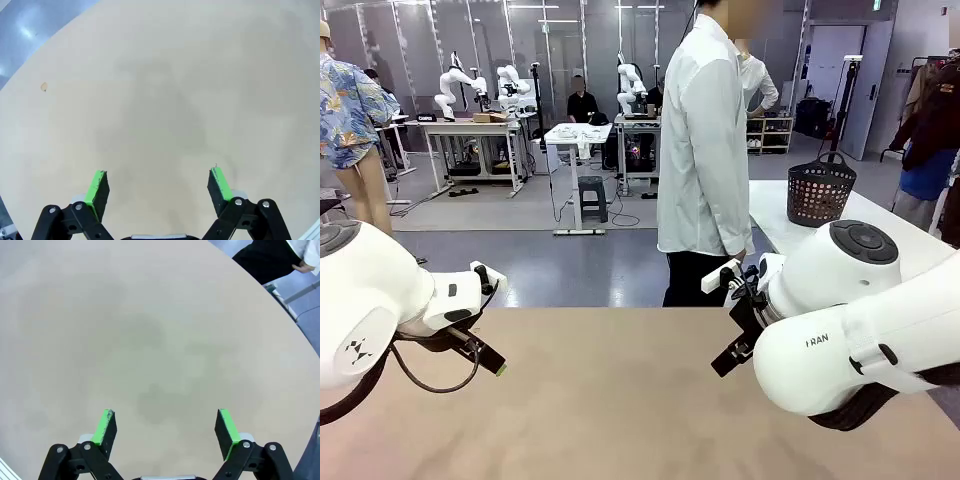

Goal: Fold the towel.
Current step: Grab the top end of the 100 cm Hotel Towel extended by the human.

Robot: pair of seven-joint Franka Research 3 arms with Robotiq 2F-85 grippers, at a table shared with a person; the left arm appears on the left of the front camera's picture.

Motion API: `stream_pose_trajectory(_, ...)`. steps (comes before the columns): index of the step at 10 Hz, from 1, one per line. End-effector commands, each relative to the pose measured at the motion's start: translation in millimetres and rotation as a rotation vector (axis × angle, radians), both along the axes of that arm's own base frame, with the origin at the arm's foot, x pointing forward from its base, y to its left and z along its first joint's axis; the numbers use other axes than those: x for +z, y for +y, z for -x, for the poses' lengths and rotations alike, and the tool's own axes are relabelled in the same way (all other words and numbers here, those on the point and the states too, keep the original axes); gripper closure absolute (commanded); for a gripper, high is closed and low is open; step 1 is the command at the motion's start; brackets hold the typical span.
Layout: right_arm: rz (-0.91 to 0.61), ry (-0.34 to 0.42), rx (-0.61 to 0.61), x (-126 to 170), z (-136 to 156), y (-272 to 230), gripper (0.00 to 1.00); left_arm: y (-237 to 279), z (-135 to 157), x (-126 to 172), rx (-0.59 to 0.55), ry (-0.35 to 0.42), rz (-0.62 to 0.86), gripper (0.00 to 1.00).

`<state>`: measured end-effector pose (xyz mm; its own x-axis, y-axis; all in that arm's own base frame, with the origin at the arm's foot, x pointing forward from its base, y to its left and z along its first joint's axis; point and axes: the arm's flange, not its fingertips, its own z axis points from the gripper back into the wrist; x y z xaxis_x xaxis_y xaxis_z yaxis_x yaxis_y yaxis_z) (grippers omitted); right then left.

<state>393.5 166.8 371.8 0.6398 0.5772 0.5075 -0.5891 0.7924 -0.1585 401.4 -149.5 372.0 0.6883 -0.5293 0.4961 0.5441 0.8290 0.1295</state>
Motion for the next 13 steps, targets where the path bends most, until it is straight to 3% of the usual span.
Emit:
stream_pose_trajectory(1,0.0,0.0,0.0,0,0,0,0.0,0,0,0,0.0,0.0,0.0,0.0)
stream_pose_trajectory(12,0.001,-0.001,0.002,0,0,0,0.0,0,0,0,-0.001,0.0,0.0,0.0)
stream_pose_trajectory(13,-0.021,0.032,0.057,26,-4,-1,0.0,0,-8,22,-0.037,0.007,-0.015,0.0)
